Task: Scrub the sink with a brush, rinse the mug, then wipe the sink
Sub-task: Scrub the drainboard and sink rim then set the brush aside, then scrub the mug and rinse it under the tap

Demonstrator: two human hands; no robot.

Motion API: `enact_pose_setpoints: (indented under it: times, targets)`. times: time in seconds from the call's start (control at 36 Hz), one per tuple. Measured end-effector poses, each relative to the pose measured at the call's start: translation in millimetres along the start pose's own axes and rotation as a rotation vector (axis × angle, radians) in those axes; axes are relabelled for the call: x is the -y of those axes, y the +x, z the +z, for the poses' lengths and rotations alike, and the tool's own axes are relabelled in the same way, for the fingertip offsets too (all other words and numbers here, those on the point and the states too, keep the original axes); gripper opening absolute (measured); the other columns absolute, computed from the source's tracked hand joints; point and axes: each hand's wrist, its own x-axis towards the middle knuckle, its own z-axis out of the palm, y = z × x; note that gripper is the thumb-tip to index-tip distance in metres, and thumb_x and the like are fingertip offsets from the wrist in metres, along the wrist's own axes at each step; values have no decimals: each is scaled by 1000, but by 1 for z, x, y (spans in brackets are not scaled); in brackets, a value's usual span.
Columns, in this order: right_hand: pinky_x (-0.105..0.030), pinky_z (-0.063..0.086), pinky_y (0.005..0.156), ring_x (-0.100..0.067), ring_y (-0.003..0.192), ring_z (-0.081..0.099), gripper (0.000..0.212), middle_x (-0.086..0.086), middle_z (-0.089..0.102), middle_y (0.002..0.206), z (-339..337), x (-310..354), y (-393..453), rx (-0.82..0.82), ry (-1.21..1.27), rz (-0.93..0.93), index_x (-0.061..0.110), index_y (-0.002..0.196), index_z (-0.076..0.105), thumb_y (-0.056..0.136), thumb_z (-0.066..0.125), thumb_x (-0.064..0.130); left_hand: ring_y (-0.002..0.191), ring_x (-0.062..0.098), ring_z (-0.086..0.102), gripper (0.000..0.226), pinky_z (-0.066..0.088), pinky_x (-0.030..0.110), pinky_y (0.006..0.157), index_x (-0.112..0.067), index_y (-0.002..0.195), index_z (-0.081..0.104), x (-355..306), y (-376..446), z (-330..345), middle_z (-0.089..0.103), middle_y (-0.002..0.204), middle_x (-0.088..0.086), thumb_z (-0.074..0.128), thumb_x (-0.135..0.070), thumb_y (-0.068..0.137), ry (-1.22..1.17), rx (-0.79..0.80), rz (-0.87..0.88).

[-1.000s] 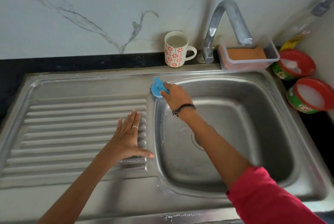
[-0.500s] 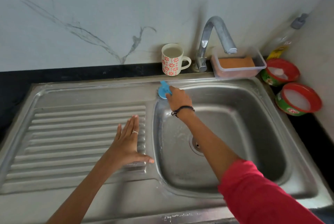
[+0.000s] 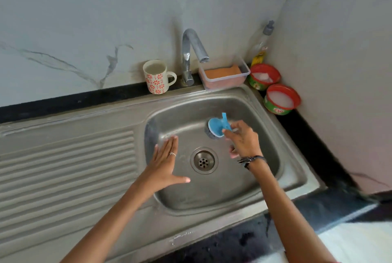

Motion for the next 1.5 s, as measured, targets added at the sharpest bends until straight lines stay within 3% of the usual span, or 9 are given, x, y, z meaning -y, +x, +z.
enact_pose_setpoints:
  times: [0.14,0.25,0.47,0.61,0.75,0.92,1.19,1.39,1.5]
  targets:
    - [-43,58,60,-26,57,66,22,-14,65,77,-74,-27,-5,-180,-134,62,0,81,63,84,66,23,133,10,-32,120,-20,30,109,-11,139,-31,-54,29,15,-40,137,-6,62,-58,78,-16,28,97]
    - [-31,46,58,-27,63,64,34,-9,59,65,-128,-55,-6,-261,-294,149,6,71,64,90,56,34,134,9,-30,120,-19,32,110,-12,140,-30,-104,53,30,-39,137,-7,61,-59,78,-12,57,168]
    - [-47,52,80,-35,81,64,32,-22,69,94,-189,-103,28,-269,-200,217,-2,97,70,93,54,25,138,14,-28,116,-18,34,112,-11,141,-28,-191,92,55,-31,151,4,59,-57,81,39,125,249]
    - [-27,30,64,-42,98,59,33,-30,64,105,-203,-121,47,-242,-133,211,-13,104,64,95,52,16,136,12,-30,115,-18,33,112,-13,140,-30,-222,114,60,-33,150,4,58,-57,82,49,142,231]
    - [-20,35,79,-26,102,60,28,-15,65,116,-206,-140,63,-257,-67,151,0,118,63,93,55,11,137,13,-29,115,-19,31,110,-11,141,-30,-239,128,63,-34,149,3,58,-56,82,61,147,194]
    - [-23,36,52,-20,70,55,19,-12,59,73,-193,-146,63,-339,-127,66,-4,89,71,91,57,9,137,14,-29,116,-19,32,109,-11,141,-29,-247,132,69,-35,147,1,60,-56,81,67,139,154]
    - [-33,47,84,-30,103,60,25,-14,64,113,-191,-147,67,-449,-136,82,9,113,66,90,57,15,131,12,-34,116,-22,31,107,-15,133,-34,-252,140,78,-40,138,-2,59,-58,79,124,31,130]
    - [-35,49,71,-27,84,57,15,-8,54,96,-180,-139,47,-686,-106,-243,3,100,65,89,56,4,145,13,-4,76,-8,33,116,-17,151,5,-254,141,77,0,158,3,50,-39,94,111,-153,110]
    - [-31,49,66,-21,75,57,10,3,49,92,-159,-121,36,-613,-81,-441,3,95,64,87,58,0,142,9,19,56,6,34,117,-22,148,24,-239,135,72,26,153,-3,45,-33,97,73,-252,63]
